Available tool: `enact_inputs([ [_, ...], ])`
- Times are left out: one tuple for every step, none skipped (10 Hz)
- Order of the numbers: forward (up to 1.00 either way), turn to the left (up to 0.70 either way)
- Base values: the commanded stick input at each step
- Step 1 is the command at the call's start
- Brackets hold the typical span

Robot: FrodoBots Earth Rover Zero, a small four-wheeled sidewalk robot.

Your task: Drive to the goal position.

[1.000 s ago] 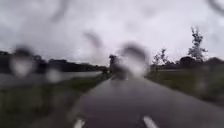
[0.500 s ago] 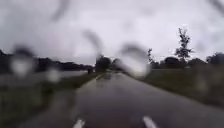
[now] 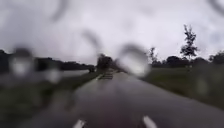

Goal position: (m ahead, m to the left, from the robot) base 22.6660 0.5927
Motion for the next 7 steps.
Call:
enact_inputs([
  [0.85,0.00],
  [0.85,0.00],
  [0.85,0.00],
  [0.85,0.00],
  [0.85,0.00],
  [0.85,0.00],
  [0.85,0.00],
])
